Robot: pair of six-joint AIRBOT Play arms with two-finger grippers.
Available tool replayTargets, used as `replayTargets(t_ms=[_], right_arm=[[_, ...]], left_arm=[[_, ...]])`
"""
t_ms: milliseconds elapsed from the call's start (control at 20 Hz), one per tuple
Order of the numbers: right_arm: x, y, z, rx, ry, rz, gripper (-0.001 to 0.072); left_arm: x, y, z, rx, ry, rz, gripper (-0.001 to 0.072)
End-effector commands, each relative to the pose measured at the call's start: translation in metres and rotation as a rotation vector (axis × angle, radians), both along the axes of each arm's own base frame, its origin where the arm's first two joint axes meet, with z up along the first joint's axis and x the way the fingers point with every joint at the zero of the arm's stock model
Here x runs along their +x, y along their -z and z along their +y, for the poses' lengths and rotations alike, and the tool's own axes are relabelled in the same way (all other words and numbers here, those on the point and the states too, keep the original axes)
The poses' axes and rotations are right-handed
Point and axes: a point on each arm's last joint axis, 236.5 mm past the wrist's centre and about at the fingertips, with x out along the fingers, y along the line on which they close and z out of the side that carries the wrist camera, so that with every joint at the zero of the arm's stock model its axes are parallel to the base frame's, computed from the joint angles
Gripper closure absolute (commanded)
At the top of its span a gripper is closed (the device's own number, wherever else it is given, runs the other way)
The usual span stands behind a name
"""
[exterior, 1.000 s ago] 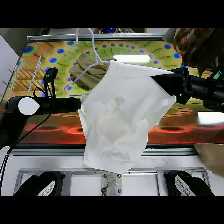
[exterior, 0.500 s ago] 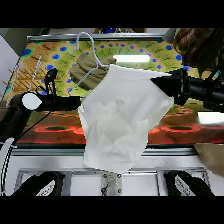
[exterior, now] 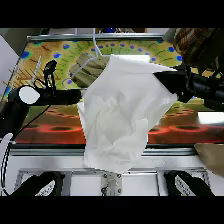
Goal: Fold the clothes and pants, and hang the long-sleeved shirts on hangers.
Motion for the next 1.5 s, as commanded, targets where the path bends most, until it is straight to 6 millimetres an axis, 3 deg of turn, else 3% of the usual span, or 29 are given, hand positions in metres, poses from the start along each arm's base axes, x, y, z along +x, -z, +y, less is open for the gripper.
replayTargets(t_ms=[0, 150, 350, 600, 1050, 1150, 1250, 1450], right_arm=[[-0.011, -0.081, -0.024, 0.358, -0.025, -0.072, 0.0688], [-0.010, -0.077, -0.022, 0.342, -0.025, -0.067, 0.0688], [-0.008, -0.058, -0.013, 0.260, -0.025, -0.029, 0.0688], [-0.007, -0.053, -0.012, 0.239, -0.024, -0.024, 0.0688], [-0.003, -0.019, -0.002, 0.104, -0.020, 0.046, 0.0688], [-0.001, -0.003, 0.000, 0.043, -0.014, 0.081, 0.0688], [0.000, 0.011, 0.001, -0.007, -0.011, 0.109, 0.0688], [0.000, 0.013, 0.001, -0.015, -0.010, 0.114, 0.0688]], left_arm=[[0.004, 0.003, 0.005, 0.006, -0.017, -0.010, 0.0683], [0.016, -0.005, 0.018, -0.001, -0.061, -0.043, 0.0683], [0.025, -0.015, 0.044, 0.001, -0.123, -0.055, 0.0683], [0.029, -0.013, 0.073, 0.016, -0.174, -0.051, 0.0683], [0.032, -0.017, 0.103, 0.042, -0.210, -0.069, 0.0684], [0.037, -0.037, 0.102, 0.054, -0.188, -0.113, 0.0684], [0.041, -0.072, 0.097, 0.054, -0.162, -0.172, 0.0684], [0.038, -0.148, 0.061, 0.064, -0.038, -0.321, 0.0684]])
